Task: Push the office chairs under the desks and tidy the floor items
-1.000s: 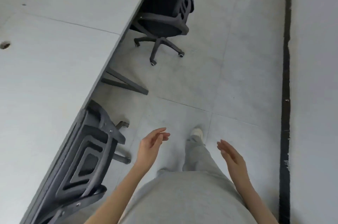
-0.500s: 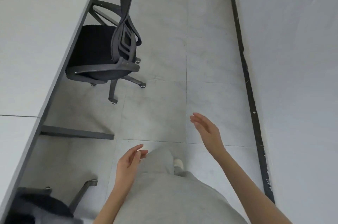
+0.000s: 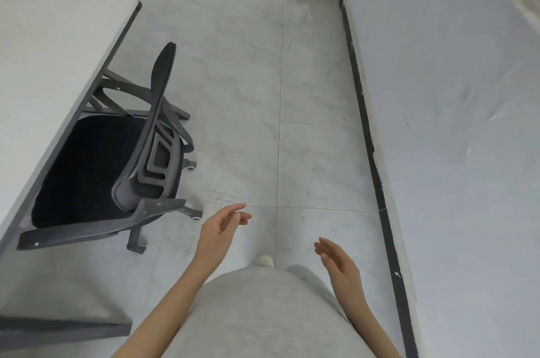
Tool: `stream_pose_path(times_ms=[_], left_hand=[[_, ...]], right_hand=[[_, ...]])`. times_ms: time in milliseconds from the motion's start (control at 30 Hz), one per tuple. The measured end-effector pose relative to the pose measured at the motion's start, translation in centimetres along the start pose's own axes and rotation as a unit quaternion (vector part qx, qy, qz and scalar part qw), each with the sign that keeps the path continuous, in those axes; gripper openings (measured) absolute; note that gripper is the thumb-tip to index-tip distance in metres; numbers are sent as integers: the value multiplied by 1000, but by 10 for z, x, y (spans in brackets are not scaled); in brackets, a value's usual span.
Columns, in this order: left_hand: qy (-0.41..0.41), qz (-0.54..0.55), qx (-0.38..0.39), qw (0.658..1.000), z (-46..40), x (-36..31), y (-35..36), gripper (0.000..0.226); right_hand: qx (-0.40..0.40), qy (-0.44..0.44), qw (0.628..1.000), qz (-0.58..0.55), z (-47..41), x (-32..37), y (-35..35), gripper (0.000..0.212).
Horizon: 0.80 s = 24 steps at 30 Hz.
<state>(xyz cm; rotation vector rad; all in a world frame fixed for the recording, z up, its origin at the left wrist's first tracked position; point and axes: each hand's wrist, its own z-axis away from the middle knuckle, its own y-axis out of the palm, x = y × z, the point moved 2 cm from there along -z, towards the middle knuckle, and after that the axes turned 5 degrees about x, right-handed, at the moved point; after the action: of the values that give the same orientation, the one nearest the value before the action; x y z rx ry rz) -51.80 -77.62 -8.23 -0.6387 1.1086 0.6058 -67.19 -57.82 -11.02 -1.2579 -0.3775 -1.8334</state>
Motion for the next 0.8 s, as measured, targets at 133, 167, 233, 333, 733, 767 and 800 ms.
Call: stream_pose_path(times_ms=[133, 167, 233, 333, 733, 767, 800], left_hand=[[18, 5, 9, 1000, -89, -50, 12, 25], [20, 7, 4, 1000, -107, -58, 14, 25], [16, 15, -24, 999, -139, -66, 17, 25], [-9, 47, -106, 993, -170, -64, 17, 26], [-164, 157, -511, 829, -164, -52, 22, 34], [-163, 149, -532, 817, -165, -57, 14, 33], [-158, 134, -554, 806, -168, -62, 4, 32]], right_hand=[[-13, -5, 1000, 3, -76, 37, -28, 30], [-5, -6, 1000, 5, -97, 47, -31, 30], [26, -13, 999, 25, -144, 70, -34, 31], [119, -38, 989, 81, -221, 109, -27, 29], [476, -184, 834, 210, -396, 292, 121, 27], [489, -214, 814, 229, -400, 298, 140, 29], [495, -261, 789, 255, -404, 305, 158, 32]])
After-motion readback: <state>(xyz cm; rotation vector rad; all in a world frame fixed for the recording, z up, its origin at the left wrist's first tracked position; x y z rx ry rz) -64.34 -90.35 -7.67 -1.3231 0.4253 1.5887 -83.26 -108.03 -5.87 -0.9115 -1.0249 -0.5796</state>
